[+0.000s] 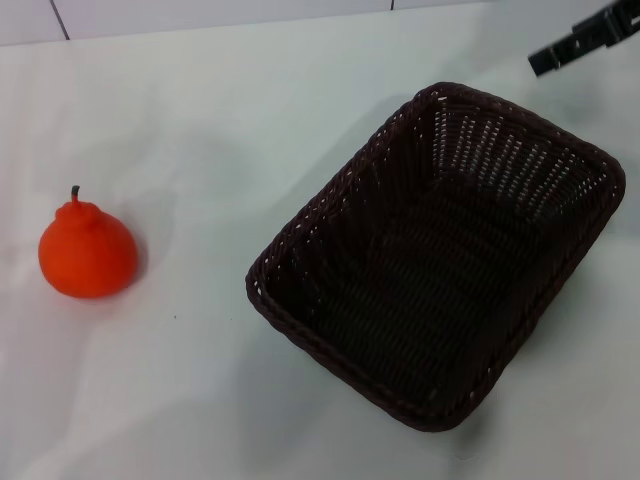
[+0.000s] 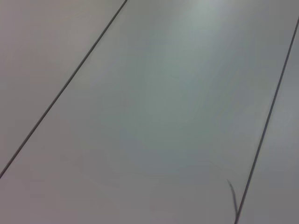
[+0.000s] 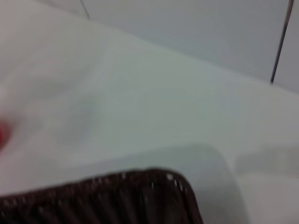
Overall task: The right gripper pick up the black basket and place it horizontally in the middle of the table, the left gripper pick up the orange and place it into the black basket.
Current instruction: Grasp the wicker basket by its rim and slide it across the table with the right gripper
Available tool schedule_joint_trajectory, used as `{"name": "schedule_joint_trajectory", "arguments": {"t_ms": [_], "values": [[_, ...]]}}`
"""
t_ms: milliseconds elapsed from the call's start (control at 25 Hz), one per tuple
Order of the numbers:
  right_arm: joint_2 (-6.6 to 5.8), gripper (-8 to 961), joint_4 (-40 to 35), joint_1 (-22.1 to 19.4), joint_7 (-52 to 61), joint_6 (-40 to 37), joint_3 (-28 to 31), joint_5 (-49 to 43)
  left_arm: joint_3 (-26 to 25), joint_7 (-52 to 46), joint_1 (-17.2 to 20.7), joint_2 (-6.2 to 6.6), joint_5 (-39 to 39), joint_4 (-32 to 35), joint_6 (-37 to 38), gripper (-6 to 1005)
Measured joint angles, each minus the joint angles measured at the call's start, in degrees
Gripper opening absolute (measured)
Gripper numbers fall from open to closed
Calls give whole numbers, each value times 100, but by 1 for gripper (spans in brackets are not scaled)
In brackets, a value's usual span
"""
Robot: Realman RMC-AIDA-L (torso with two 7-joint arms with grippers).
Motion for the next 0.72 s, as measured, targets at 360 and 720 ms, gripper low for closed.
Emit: {"name": "schedule_joint_trajectory", "arguments": {"t_ms": [360, 720], "values": [[90, 934, 590, 74, 22, -307, -546, -518, -2, 0, -86, 8, 0, -15, 27, 906], [216, 887, 1265, 166, -329, -723, -799, -729, -2, 0, -91, 9, 0, -15, 46, 906]]}}
